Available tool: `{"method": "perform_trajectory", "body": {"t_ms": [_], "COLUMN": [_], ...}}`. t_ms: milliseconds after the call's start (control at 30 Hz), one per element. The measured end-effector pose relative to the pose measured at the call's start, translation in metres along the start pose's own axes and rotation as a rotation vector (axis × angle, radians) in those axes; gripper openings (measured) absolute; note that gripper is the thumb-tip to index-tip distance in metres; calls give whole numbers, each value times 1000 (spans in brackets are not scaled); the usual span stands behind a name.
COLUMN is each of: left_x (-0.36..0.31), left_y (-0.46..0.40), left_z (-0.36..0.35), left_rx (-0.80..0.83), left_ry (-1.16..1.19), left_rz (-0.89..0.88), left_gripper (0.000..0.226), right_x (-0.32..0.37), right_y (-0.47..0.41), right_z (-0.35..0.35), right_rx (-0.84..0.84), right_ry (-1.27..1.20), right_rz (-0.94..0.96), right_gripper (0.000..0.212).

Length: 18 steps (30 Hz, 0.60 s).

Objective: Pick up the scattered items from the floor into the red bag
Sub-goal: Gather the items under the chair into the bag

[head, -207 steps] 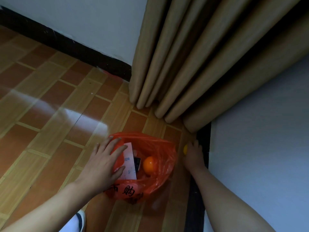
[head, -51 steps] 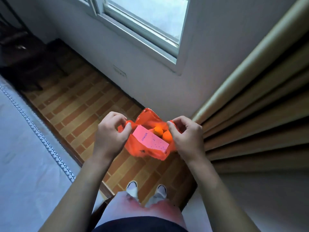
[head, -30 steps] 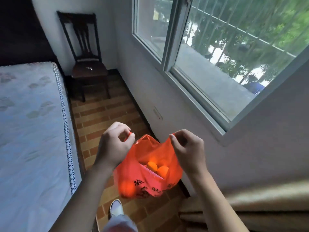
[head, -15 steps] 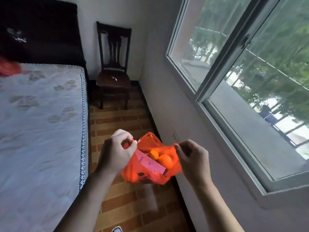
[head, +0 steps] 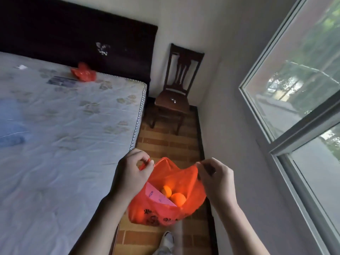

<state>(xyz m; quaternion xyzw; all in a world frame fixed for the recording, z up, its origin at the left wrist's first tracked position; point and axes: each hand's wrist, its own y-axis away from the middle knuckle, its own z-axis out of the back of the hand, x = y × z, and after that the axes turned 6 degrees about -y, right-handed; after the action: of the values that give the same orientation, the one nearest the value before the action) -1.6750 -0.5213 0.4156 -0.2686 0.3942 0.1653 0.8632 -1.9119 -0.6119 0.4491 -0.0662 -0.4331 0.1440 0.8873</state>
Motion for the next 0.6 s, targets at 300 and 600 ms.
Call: {"method": "perform_trajectory", "body": {"t_ms": [300,600], "left_x": [2,8], "left_y": [-43,-29], "left_z": [-28,-57], "left_rx": [-88,-72], "left_ry": [-144,-246], "left_rz": [131,280], "left_gripper": [27,36], "right_x": [-31,-65], "right_y": [-94,-145], "right_z": [-32,-73], "right_rx": [158,311], "right_ry": [-85,-217], "right_rz": [86,86], "right_gripper": [28,44]}}
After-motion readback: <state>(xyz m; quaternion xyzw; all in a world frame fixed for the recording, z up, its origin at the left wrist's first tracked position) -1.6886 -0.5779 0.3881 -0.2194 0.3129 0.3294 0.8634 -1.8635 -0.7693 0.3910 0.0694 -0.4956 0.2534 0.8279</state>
